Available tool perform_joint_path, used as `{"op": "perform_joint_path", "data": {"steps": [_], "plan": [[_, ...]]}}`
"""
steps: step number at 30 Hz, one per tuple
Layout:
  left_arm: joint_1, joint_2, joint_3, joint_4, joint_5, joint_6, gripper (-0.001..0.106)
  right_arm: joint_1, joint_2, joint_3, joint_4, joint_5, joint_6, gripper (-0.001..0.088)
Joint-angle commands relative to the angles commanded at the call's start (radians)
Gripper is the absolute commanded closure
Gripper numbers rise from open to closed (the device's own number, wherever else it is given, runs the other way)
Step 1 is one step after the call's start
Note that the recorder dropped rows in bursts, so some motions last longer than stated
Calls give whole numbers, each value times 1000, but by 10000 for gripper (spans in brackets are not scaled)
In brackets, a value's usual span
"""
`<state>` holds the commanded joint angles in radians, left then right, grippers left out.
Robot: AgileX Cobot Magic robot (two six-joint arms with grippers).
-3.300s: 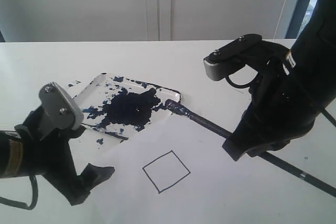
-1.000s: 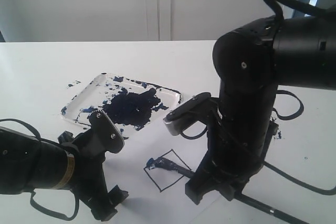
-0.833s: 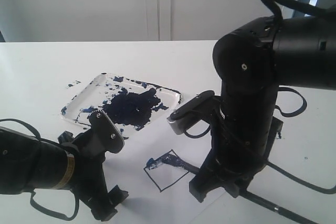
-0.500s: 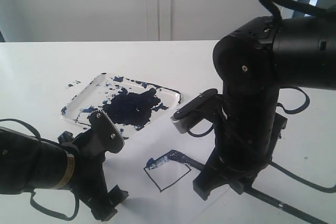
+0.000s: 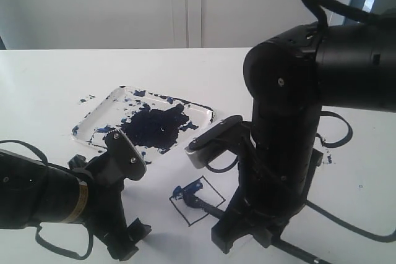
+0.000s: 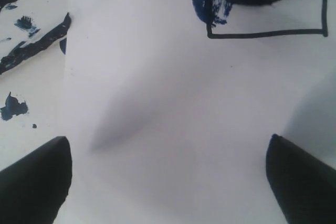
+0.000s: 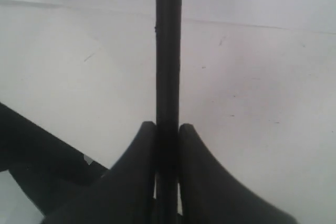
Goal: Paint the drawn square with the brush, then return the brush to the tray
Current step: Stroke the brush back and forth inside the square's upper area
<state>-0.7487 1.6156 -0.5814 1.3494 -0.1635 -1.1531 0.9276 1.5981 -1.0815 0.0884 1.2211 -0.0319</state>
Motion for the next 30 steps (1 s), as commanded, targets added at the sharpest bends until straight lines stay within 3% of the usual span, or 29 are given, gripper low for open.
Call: {"op": "perform_joint_path", "data": {"steps": [10,24,30], "plan": [[0,0,0,0,0,-2,2,0,0,0,-272,0,144,868],[0,0,0,0,0,-2,2,2,0,0,-44,0,16,868],[0,0,0,0,0,-2,2,33,0,0,-35,0,3,868]]}}
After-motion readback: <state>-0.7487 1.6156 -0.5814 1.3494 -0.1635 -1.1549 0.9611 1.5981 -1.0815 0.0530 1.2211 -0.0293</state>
